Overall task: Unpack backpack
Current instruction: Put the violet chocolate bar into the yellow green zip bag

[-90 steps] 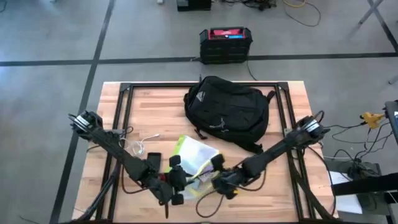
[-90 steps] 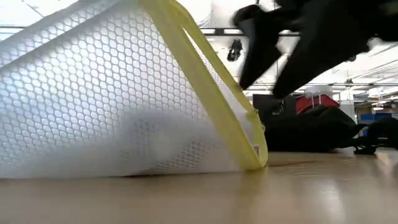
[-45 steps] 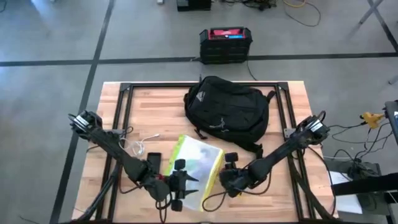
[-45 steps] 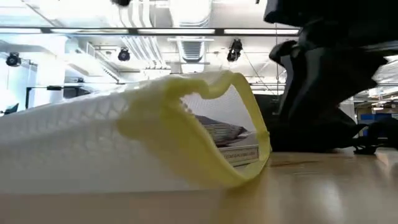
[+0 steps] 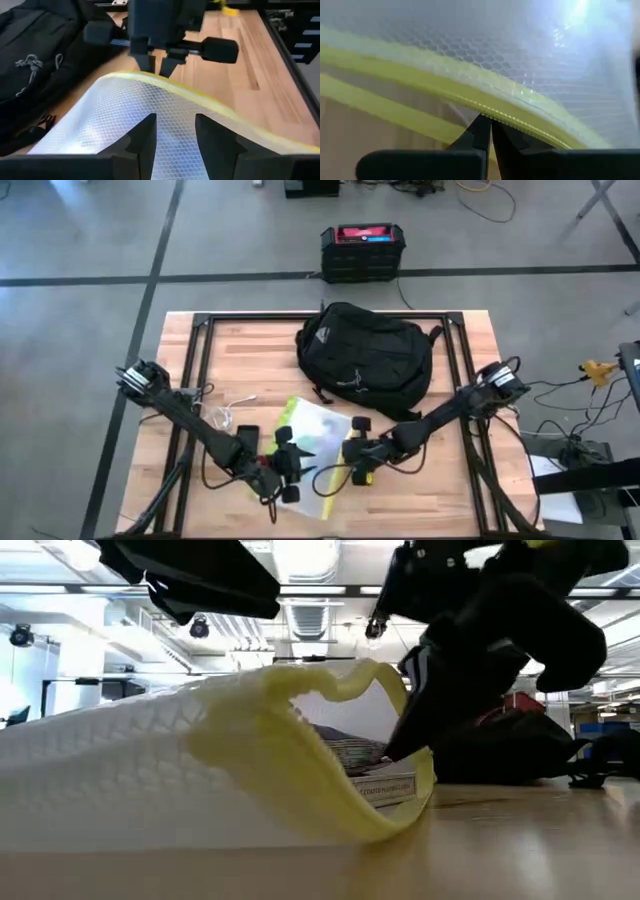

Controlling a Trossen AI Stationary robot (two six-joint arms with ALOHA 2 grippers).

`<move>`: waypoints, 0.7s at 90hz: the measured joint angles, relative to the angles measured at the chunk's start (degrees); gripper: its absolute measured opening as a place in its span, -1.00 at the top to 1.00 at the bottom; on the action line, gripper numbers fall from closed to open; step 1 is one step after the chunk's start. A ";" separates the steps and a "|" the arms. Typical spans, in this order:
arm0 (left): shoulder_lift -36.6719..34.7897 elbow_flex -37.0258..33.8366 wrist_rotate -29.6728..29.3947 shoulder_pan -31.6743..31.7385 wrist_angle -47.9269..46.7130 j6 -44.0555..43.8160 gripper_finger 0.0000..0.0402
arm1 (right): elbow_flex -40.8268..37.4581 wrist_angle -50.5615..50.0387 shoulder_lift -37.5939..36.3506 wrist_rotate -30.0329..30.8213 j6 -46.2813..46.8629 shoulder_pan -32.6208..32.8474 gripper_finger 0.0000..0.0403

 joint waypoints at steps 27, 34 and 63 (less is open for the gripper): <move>3.23 -0.07 0.08 0.26 3.09 0.21 0.41 | -0.04 -0.21 1.74 -8.34 2.36 1.59 1.00; 4.52 -0.09 0.11 0.52 3.66 0.29 0.41 | 0.05 1.43 3.88 -5.00 2.33 0.99 1.00; 5.59 -0.13 0.50 1.50 3.17 1.00 0.41 | 3.97 -3.72 1.85 6.61 -1.65 0.52 1.00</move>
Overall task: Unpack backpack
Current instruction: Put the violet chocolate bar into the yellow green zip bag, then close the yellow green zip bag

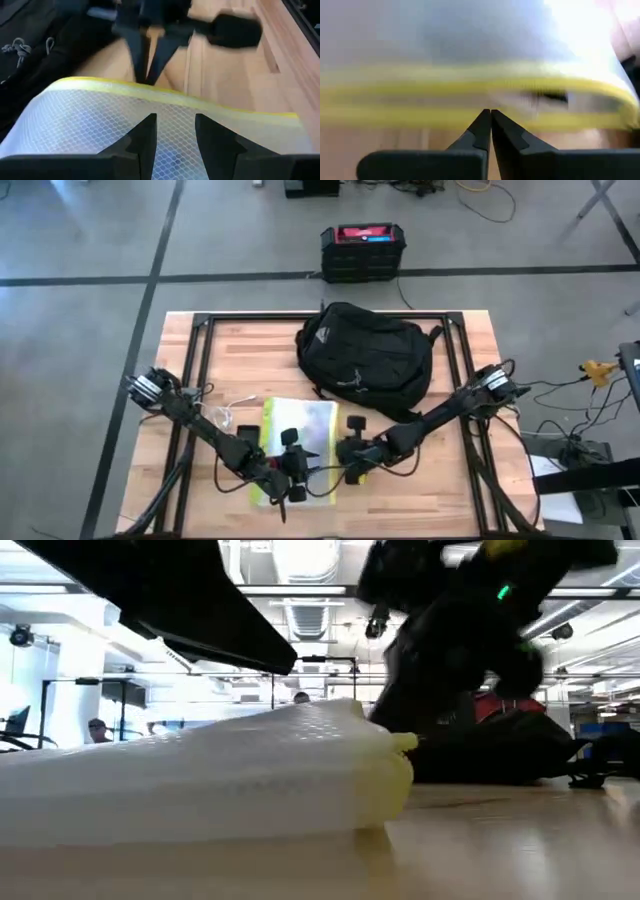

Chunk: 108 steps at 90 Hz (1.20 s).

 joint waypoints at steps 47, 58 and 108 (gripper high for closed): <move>-1.21 0.59 24.20 17.21 -0.89 11.80 0.41 | -8.75 -4.77 -9.22 5.24 -4.78 -3.65 0.96; -2.98 0.59 25.56 20.53 -2.27 14.91 0.41 | -11.11 -0.21 -9.15 0.94 -5.96 -6.47 0.81; 8.11 0.78 34.54 27.83 -1.99 18.32 0.41 | -14.56 13.25 -4.52 -1.81 -34.42 -18.19 0.27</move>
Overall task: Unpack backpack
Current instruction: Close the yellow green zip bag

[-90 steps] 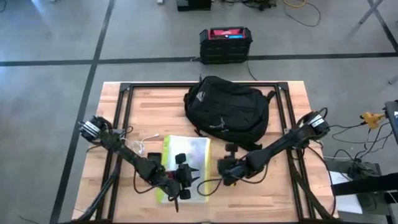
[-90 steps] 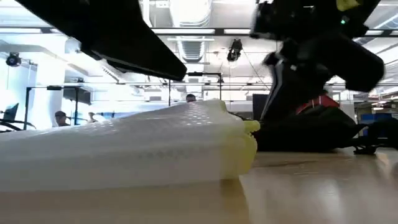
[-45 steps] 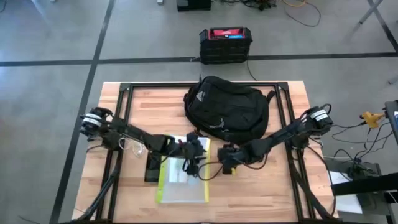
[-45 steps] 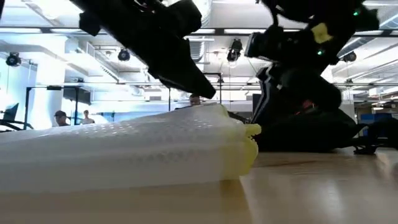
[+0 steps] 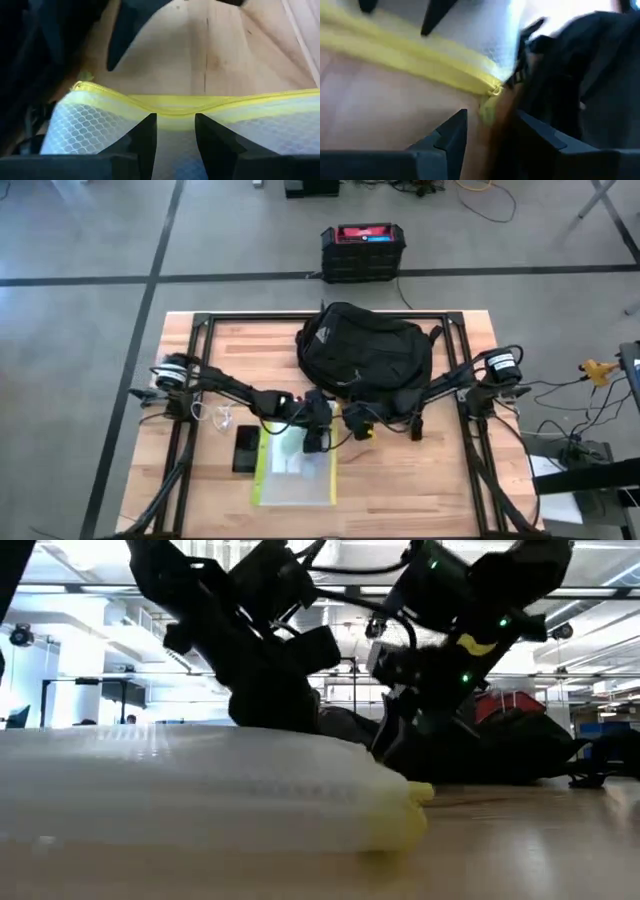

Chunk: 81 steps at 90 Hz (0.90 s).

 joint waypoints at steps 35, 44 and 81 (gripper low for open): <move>0.68 -0.16 4.43 -0.09 -0.88 -1.81 0.41 | 0.08 4.73 1.31 -11.68 -6.61 -5.96 0.41; 0.32 -0.27 4.64 -0.13 -1.14 -2.09 0.41 | 0.70 5.07 2.44 -15.07 -1.03 -7.99 0.49; -5.04 -0.62 4.56 -0.24 -4.91 -0.03 0.41 | 0.87 2.91 4.20 -19.53 4.39 -7.56 0.97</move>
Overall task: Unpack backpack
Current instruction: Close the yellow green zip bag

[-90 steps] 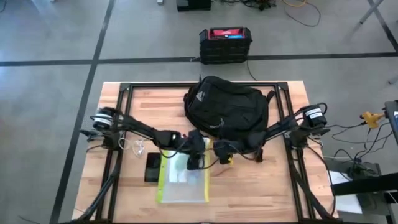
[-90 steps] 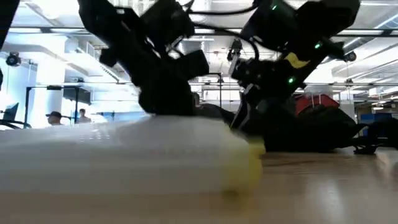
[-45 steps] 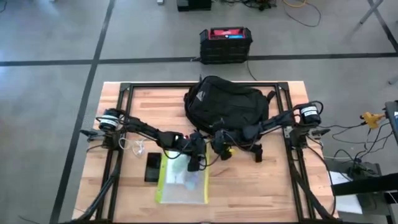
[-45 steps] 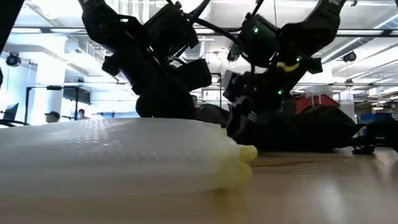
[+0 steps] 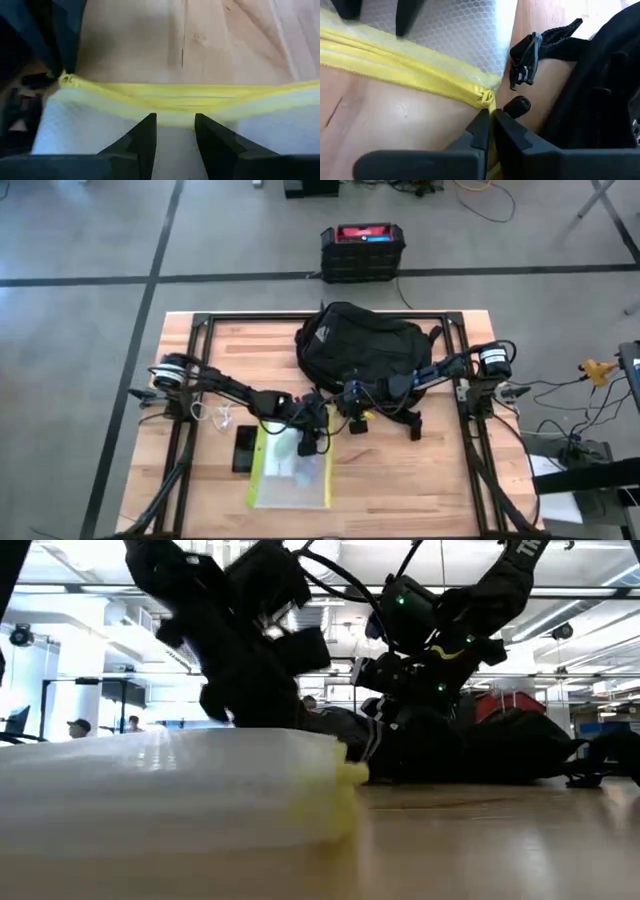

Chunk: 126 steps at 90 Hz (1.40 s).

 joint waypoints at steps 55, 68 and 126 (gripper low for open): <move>-9.44 0.20 1.41 9.26 -2.52 5.39 0.41 | 6.60 -1.47 -3.37 34.96 -25.15 14.06 1.00; -9.44 0.20 3.17 11.39 -3.16 5.41 0.38 | 7.56 -1.68 -3.37 36.74 -28.89 15.21 1.00; -9.79 0.62 30.87 18.39 -7.13 7.96 0.35 | 11.98 -1.13 -3.50 36.92 -35.74 15.76 1.00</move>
